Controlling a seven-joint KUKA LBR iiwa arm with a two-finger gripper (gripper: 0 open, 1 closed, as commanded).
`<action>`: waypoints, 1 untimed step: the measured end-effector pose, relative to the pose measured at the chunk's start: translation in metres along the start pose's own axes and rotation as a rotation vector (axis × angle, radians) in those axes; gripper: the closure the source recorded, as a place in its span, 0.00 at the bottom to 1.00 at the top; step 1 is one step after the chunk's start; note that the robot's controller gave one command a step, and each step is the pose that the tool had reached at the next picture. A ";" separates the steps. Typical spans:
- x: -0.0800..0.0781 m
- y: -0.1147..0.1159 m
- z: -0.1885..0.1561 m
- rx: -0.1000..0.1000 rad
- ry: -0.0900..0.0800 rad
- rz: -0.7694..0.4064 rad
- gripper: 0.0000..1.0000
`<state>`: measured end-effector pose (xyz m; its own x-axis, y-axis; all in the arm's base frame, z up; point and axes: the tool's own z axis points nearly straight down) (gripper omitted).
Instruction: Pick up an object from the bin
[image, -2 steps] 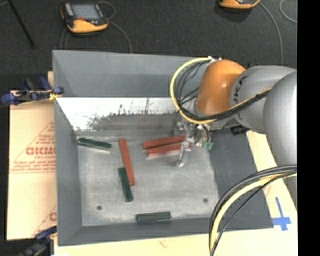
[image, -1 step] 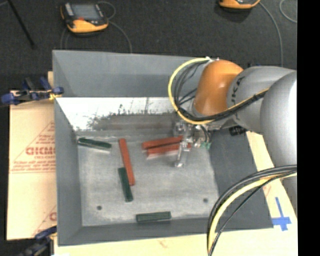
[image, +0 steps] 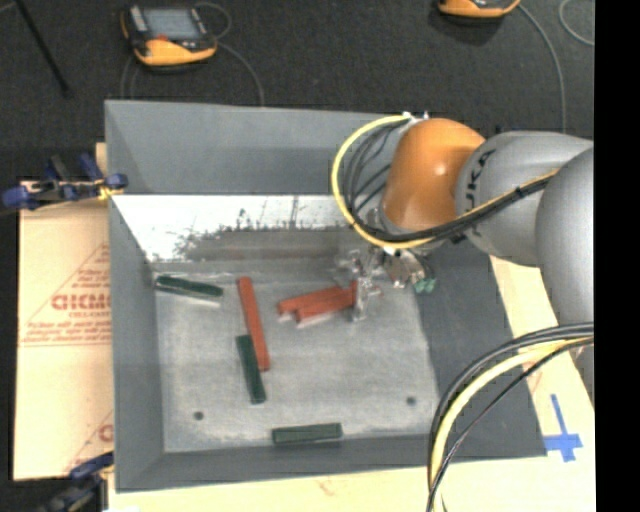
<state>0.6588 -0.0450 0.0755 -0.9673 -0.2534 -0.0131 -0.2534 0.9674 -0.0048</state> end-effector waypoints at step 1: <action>0.000 0.000 0.000 0.000 0.000 0.000 1.00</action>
Offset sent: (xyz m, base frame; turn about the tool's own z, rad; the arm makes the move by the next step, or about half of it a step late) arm -0.0127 0.0107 0.1357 -0.0557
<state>0.6588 -0.0450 0.0754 -0.9673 -0.2534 -0.0130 -0.2534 0.9674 -0.0050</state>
